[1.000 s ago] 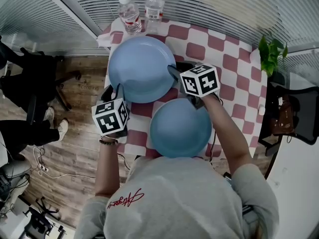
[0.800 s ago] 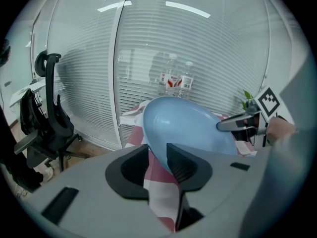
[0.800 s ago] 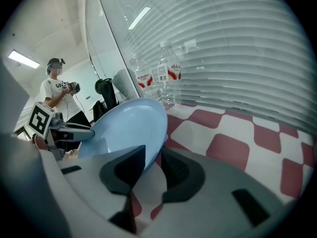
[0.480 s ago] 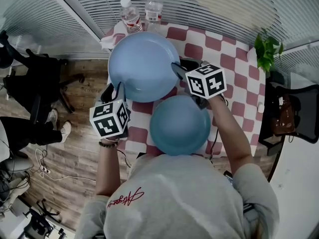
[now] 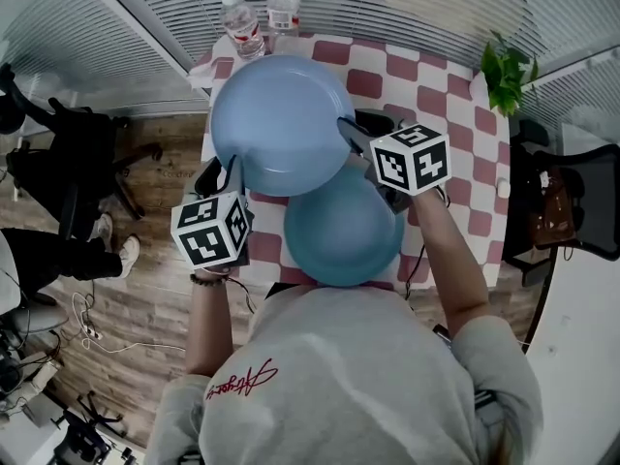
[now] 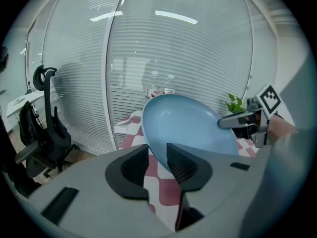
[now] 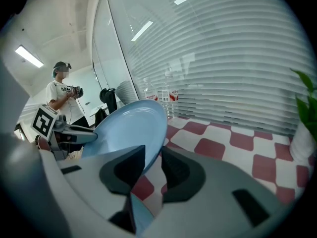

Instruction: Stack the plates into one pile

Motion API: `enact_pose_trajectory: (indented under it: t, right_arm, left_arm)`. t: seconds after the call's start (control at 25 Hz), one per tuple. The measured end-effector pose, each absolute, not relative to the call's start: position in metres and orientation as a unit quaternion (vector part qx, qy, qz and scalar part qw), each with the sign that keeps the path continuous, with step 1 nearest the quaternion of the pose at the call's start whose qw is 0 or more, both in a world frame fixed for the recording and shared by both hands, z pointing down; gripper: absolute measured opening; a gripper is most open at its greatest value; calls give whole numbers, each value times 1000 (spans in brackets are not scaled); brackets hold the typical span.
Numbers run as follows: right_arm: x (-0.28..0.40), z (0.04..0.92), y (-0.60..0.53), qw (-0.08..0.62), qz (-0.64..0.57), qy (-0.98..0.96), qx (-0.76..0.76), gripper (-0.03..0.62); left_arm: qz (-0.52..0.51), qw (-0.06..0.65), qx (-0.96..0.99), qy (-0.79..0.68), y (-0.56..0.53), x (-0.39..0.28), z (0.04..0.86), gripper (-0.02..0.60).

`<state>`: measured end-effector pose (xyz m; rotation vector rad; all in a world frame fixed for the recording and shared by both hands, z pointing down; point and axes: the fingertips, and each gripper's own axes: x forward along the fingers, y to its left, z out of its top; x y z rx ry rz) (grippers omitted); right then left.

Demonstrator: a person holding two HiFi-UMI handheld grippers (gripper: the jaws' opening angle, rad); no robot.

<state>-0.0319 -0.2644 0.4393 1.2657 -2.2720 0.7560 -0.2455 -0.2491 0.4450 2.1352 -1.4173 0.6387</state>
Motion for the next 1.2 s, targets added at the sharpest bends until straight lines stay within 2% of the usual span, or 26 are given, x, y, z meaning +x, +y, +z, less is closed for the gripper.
enact_pose_trajectory:
  t: [1.2]
  right_arm:
    - [33,458,-145,172,318,-744,561,110]
  left_arm:
    - [274,213,851,-394,-191,-176,453,124]
